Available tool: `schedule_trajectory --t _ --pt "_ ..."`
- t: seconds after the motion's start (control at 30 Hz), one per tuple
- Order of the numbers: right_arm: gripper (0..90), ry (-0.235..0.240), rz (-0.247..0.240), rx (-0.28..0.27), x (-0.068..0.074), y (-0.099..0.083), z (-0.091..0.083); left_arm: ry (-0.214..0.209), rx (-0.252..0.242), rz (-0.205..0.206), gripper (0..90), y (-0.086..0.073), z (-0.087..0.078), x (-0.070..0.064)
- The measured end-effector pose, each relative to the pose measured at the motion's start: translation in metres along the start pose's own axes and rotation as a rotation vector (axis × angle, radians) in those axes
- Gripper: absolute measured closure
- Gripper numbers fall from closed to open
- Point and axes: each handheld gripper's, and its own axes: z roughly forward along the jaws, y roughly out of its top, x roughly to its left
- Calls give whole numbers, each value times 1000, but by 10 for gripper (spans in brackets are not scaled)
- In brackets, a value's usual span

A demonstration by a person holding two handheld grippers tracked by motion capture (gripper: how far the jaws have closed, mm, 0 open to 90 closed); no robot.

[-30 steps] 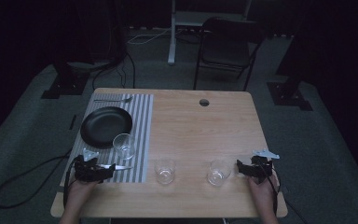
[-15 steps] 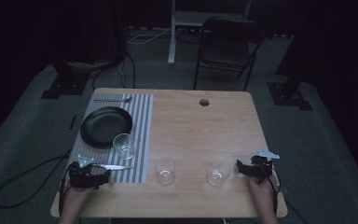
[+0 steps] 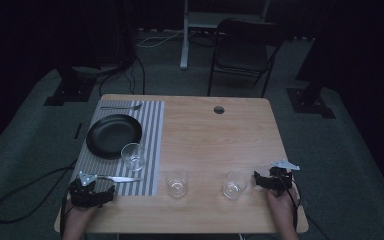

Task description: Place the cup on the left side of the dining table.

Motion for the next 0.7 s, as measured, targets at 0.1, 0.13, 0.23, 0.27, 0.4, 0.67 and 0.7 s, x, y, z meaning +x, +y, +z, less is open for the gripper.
schedule_trajectory --t 0.1,0.13,0.23,0.27,0.4,0.67,0.7 --pt "124 0 0 0 0 0 0 6 1 -10 65 -4 -2 1" --pt "124 0 0 -1 0 0 0 7 -7 -13 65 -5 -3 2" --pt "124 0 0 0 0 0 0 19 -16 -14 65 -8 -4 2" --pt "124 0 0 0 0 0 0 21 -20 -18 65 -8 -4 2" --pt "124 0 0 0 0 0 0 44 -25 -33 65 -10 -5 1" --pt "124 0 0 0 0 0 0 47 -34 -66 65 -13 -5 1" --pt "124 0 0 0 0 0 0 48 -32 -64 65 -13 -6 1"
